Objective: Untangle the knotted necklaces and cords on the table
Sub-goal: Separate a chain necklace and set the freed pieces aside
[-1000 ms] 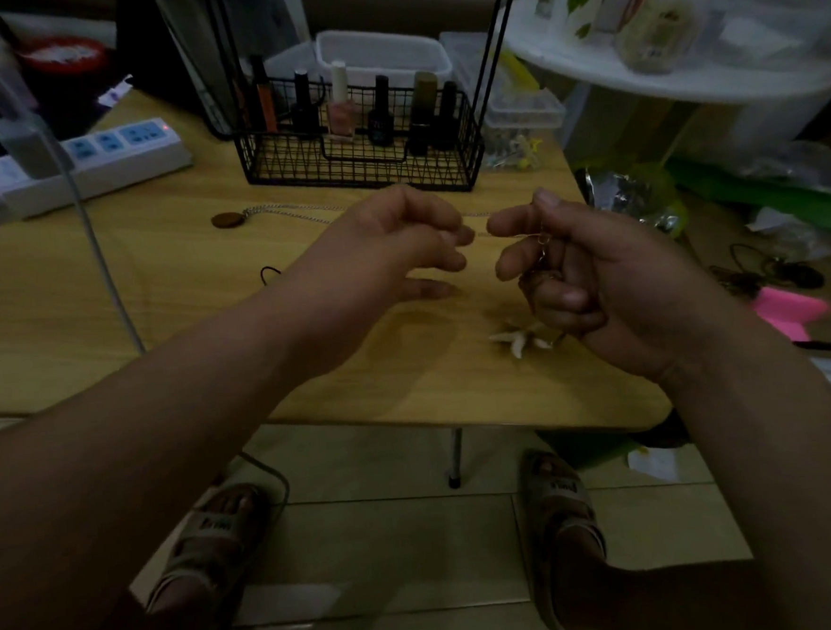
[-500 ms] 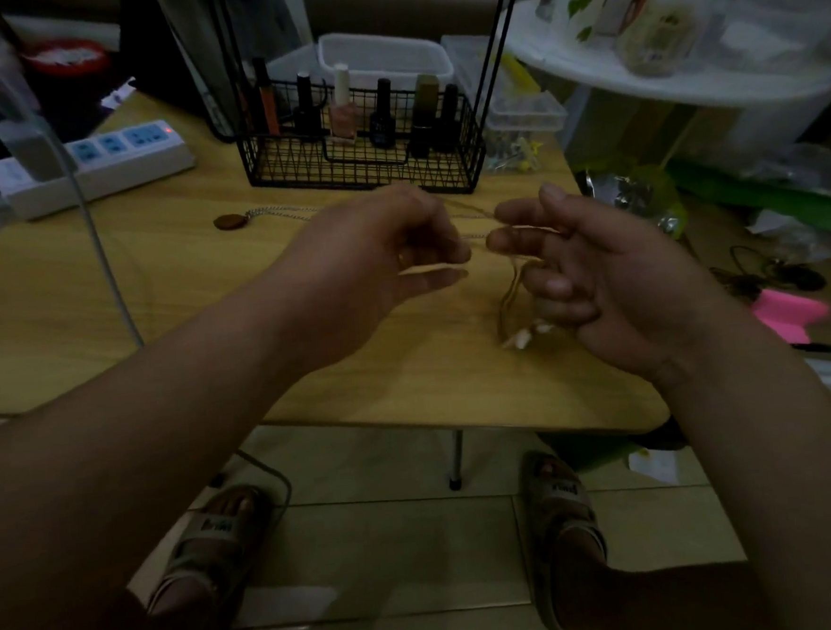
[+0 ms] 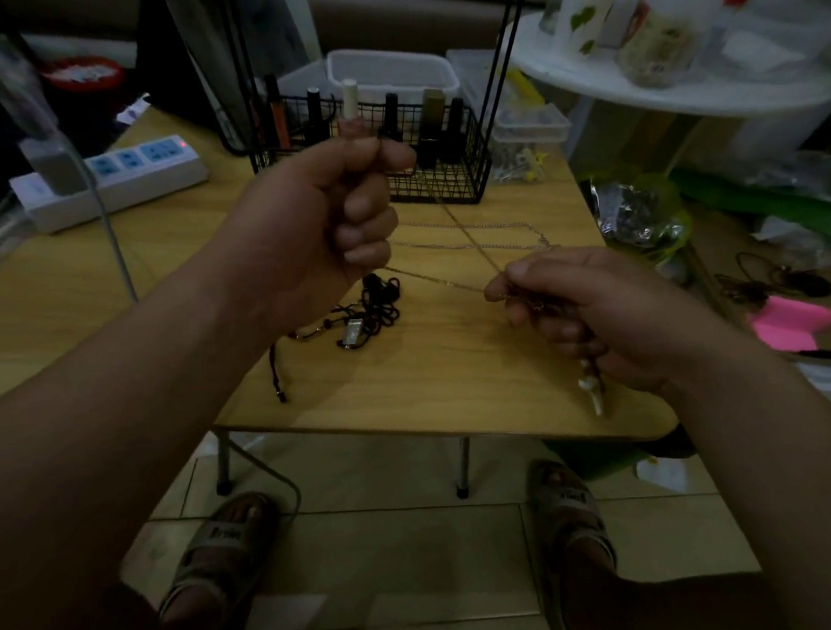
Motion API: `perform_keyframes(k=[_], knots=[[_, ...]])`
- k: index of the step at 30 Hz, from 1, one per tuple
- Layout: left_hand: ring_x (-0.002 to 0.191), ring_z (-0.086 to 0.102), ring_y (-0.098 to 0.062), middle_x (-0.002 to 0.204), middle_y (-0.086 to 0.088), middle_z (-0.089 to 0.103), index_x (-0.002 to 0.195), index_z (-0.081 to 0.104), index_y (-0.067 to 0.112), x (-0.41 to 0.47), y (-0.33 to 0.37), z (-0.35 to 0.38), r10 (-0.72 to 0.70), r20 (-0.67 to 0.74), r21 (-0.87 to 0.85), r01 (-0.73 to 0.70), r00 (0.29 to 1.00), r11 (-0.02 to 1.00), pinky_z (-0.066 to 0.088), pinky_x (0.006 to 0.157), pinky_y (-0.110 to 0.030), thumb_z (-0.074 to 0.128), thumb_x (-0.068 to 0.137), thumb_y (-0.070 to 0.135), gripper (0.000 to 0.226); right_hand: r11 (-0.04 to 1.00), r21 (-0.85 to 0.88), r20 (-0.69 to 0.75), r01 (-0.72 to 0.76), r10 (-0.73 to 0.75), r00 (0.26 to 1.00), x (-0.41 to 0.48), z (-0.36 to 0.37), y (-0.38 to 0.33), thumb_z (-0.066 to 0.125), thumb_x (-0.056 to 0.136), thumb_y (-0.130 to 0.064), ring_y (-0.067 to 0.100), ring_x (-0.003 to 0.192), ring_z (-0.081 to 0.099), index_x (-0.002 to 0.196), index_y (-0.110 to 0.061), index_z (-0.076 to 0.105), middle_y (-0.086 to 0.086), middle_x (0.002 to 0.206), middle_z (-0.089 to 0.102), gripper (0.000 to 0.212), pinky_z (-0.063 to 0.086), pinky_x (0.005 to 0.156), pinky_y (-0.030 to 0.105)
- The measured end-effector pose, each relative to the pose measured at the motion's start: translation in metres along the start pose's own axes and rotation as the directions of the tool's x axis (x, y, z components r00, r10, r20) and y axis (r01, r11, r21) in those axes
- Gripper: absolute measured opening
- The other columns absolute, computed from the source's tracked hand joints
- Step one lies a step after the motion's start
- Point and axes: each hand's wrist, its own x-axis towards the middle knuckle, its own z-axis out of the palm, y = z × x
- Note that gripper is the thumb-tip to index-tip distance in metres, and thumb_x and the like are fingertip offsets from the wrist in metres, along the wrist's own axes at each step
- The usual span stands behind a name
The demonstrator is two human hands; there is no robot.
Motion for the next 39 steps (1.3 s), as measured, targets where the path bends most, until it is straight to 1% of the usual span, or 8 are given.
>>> perform_keyframes(k=[6,10,16,20,23,28,33,39], knots=[[0.079,0.070,-0.020,0.102,-0.011,0.075,0.141,0.057,0.002,-0.004,0.001,0.006,-0.083,0.118,-0.125,0.098,0.990,0.987,0.061,0.075,-0.036,0.026,0.102,0.014,0.051,0.999,-0.034,-0.033,0.038,-0.039,0.999,0.003,0.001,0.001,0.058,0.102,-0.024,0.006,0.048,0.036,0.094,-0.012,0.078,0.002,0.075,0.062,0.025,0.022,0.039,0.017],[0.097,0.075,-0.026,0.123,-0.015,0.074,0.146,0.050,0.005,-0.006,0.001,0.009,-0.120,0.185,-0.054,0.132,0.975,0.990,0.063,0.083,-0.036,0.021,0.098,0.011,0.057,0.998,-0.033,-0.059,0.047,-0.048,0.997,0.005,0.003,0.001,0.058,0.102,-0.026,0.007,0.049,0.035,0.089,-0.016,0.079,0.001,0.073,0.061,0.027,0.020,0.040,0.019],[0.105,0.075,-0.024,0.131,-0.014,0.071,0.149,0.048,0.009,-0.007,-0.001,0.009,-0.121,0.217,0.049,0.113,0.969,0.992,0.062,0.088,-0.037,0.028,0.104,0.009,0.050,0.997,0.013,-0.092,0.079,-0.077,0.993,0.005,0.002,0.001,0.056,0.102,-0.025,0.006,0.049,0.036,0.092,-0.015,0.078,0.001,0.074,0.061,0.026,0.023,0.040,0.017],[0.097,0.076,-0.020,0.121,-0.010,0.075,0.140,0.056,0.010,-0.008,-0.002,0.008,-0.082,0.158,0.100,0.067,0.984,0.993,0.063,0.082,-0.030,0.040,0.109,0.010,0.035,0.992,0.089,-0.111,0.089,-0.079,0.991,0.005,0.001,-0.003,0.054,0.103,-0.022,0.007,0.050,0.034,0.099,-0.011,0.076,0.001,0.074,0.061,0.025,0.016,0.044,0.022],[0.082,0.074,-0.015,0.101,-0.006,0.077,0.119,0.062,0.009,-0.010,-0.001,0.005,-0.075,0.072,0.123,0.066,0.995,0.990,0.061,0.069,-0.024,0.047,0.108,0.014,0.020,0.973,0.214,-0.112,0.086,-0.063,0.992,0.005,-0.002,-0.007,0.050,0.104,-0.024,0.008,0.048,0.032,0.105,-0.010,0.073,0.002,0.073,0.062,0.027,0.011,0.048,0.028],[0.055,0.049,-0.009,0.065,0.006,0.048,0.086,0.052,0.021,-0.012,0.000,-0.008,-0.097,-0.056,0.136,0.104,0.994,0.985,0.038,0.056,-0.022,0.052,0.106,0.028,0.021,0.951,0.292,-0.074,0.104,-0.086,0.994,-0.001,-0.007,-0.013,0.042,0.105,-0.023,0.007,0.042,0.031,0.107,-0.012,0.067,0.006,0.068,0.062,0.028,0.011,0.044,0.026],[0.045,0.035,-0.006,0.057,0.008,0.035,0.085,0.047,0.021,-0.009,-0.001,-0.013,-0.122,-0.075,0.032,0.124,0.990,0.992,0.012,0.058,-0.027,0.051,0.104,0.028,0.020,0.949,0.287,-0.043,0.131,-0.124,0.991,-0.003,-0.008,-0.014,0.042,0.105,-0.021,0.007,0.041,0.032,0.105,-0.012,0.068,0.007,0.068,0.064,0.027,0.017,0.039,0.022],[0.046,0.034,-0.010,0.062,0.003,0.043,0.079,0.046,0.019,-0.008,-0.003,-0.005,-0.113,-0.123,0.138,0.130,0.986,0.982,0.024,0.046,-0.023,0.053,0.103,0.032,0.029,0.948,0.270,-0.042,0.165,-0.160,0.986,-0.005,-0.009,-0.014,0.045,0.103,-0.018,0.008,0.041,0.033,0.101,-0.014,0.071,0.007,0.068,0.063,0.026,0.018,0.039,0.022]])
